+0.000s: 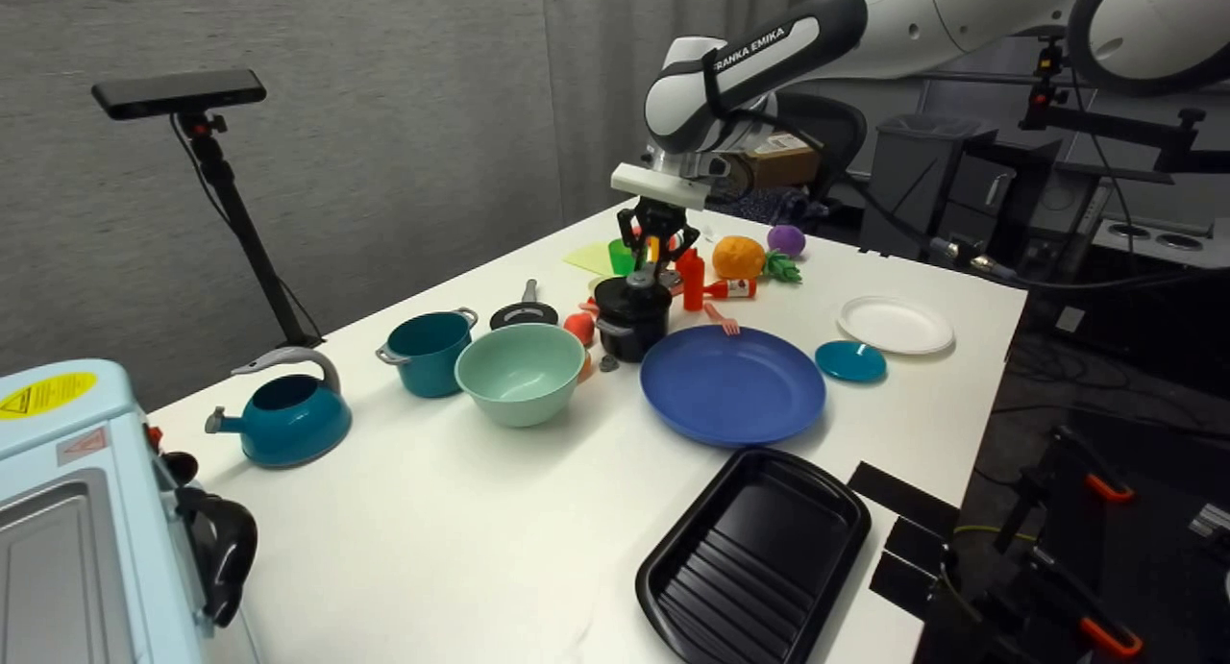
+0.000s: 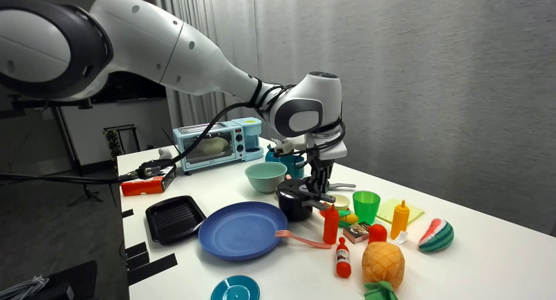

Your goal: Put the black lid on the black pot.

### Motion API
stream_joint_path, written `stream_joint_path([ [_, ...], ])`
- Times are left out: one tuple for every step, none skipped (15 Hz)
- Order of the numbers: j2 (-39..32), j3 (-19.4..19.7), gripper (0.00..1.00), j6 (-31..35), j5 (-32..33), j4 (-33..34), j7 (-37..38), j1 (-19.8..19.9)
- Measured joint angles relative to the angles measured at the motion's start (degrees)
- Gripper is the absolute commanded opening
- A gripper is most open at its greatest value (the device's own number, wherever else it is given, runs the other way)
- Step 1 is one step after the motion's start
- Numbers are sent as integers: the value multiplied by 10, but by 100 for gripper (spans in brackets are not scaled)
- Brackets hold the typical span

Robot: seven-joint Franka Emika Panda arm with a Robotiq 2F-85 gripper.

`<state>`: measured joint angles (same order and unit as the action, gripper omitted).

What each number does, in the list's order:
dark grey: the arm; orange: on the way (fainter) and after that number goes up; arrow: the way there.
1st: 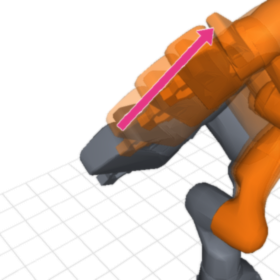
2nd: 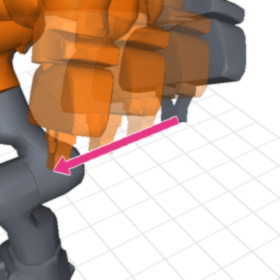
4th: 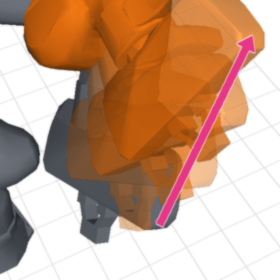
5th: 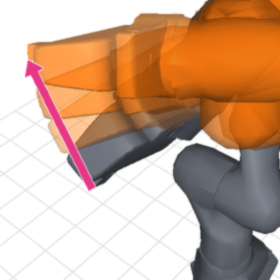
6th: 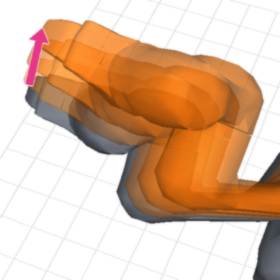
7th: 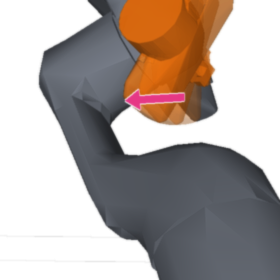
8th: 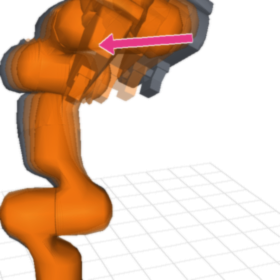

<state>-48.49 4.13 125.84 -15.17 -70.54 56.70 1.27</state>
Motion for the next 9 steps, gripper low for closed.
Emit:
stream_joint_path([
  [-3, 0, 8, -8, 0, 8, 0, 0],
  [-5, 0, 8, -17, 1, 14, 0, 0],
  [-6, 0, 8, -23, 1, 19, 0, -1],
  [-6, 0, 8, -27, 1, 22, 0, -2],
  [-7, 0, 8, -33, 1, 24, 0, -2],
  [-8, 0, 8, -39, 2, 27, 0, -2],
  [-8, 0, 8, -43, 2, 28, 0, -2],
  [-9, 1, 8, -44, 3, 29, 0, -2],
  [-10, 2, 8, -45, 5, 30, 0, -2],
])
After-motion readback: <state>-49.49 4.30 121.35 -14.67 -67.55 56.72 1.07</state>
